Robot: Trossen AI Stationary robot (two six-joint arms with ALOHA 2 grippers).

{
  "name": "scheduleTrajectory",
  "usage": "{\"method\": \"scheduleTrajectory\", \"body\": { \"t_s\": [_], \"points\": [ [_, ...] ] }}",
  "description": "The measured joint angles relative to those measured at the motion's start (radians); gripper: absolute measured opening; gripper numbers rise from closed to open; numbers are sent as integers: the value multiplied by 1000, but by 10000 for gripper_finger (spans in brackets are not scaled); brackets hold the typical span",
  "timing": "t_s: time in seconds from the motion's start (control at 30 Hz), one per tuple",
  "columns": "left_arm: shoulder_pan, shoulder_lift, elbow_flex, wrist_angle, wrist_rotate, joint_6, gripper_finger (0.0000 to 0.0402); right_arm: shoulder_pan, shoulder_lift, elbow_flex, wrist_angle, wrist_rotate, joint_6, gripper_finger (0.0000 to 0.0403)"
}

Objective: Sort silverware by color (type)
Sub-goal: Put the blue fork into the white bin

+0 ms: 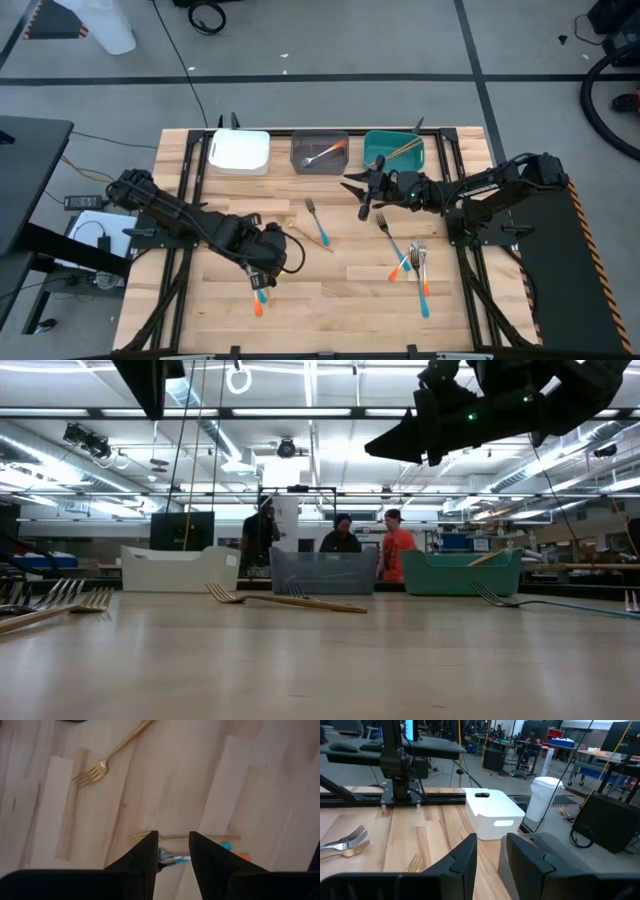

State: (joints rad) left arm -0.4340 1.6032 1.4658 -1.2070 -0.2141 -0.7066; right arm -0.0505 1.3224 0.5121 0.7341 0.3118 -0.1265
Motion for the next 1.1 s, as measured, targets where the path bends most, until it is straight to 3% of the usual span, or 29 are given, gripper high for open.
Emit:
{"method": "scheduleTrajectory", "body": {
  "t_s": [0.47, 0.6, 0.83, 1.1],
  "points": [
    [102, 0, 0, 67, -34, -42, 119, 24, 0, 0, -74, -3, 64, 116],
    [129, 0, 0, 68, -34, 141, 119, 37, 0, 0, -105, -5, 94, 116],
    [186, 0, 0, 115, -55, 634, 119, 56, 0, 0, -192, -70, 190, 116],
    [288, 0, 0, 244, -56, 926, 119, 90, 0, 0, -298, -122, 316, 116]
  ]
}}
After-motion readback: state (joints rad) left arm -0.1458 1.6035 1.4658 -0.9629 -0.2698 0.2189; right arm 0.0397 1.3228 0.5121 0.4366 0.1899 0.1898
